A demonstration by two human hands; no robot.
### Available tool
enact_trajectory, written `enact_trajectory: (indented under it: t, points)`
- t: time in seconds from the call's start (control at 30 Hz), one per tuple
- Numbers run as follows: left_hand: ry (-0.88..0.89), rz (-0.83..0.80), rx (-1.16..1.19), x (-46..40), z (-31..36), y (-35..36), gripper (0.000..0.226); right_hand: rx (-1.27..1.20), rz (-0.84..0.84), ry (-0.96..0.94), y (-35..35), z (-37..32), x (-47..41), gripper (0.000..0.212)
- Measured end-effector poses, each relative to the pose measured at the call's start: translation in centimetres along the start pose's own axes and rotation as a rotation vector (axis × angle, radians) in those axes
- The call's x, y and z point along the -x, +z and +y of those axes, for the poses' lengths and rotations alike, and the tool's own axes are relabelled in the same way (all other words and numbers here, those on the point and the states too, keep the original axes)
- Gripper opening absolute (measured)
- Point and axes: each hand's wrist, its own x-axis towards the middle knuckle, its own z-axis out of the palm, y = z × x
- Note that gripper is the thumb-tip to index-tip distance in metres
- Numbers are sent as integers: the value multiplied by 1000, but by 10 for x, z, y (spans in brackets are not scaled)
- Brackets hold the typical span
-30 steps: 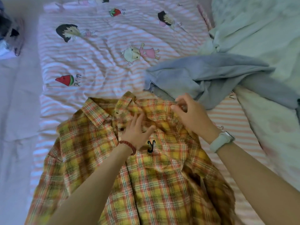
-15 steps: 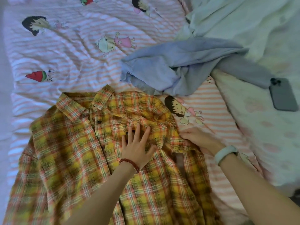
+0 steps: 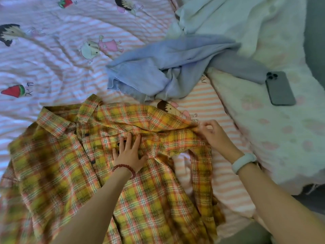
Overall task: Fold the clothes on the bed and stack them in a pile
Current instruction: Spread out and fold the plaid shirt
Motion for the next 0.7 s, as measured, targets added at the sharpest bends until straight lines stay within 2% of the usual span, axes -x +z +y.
enact_trajectory:
  t: [0.07,0.17,0.2,0.27,0.33,0.37,0.4,0.43,0.5,0.53,0.57,0.6,0.7]
  points:
    - [-31,36,27,4,8,-1,75,34,-64,90,-4,20,4,25]
    - [30,215,144,18,25,-3,61,132,-99,95,-2,35,14,25]
    - [93,277,195,24,31,-3,55,108,-81,68,1,36,21,24]
    - [243,397,282,36,44,-6,44,126,-89,-108,7,37,40,26]
    - [347,502,322,41,54,-13,36,200,-292,-305,16,37,57,24]
    - [380,538,316,41,58,-18,35,179,-404,-335,20,39,65,25]
    - [414,559,293,39,63,-23,36,118,-441,-320,21,43,71,26]
    - [456,560,253,35,68,-29,39,14,-376,-278,21,45,74,28]
    - [538,482,126,22,81,-39,45,-105,-14,-171,18,53,74,26]
    - [557,413,46,13,90,-43,48,-59,155,-129,16,59,73,22]
    - [567,346,-33,3,99,-47,50,14,237,-85,15,64,73,19]
    - [582,292,-100,-8,108,-48,52,93,225,-25,15,70,74,21]
    - [607,148,-240,-38,140,-55,54,230,-25,140,28,89,78,26]
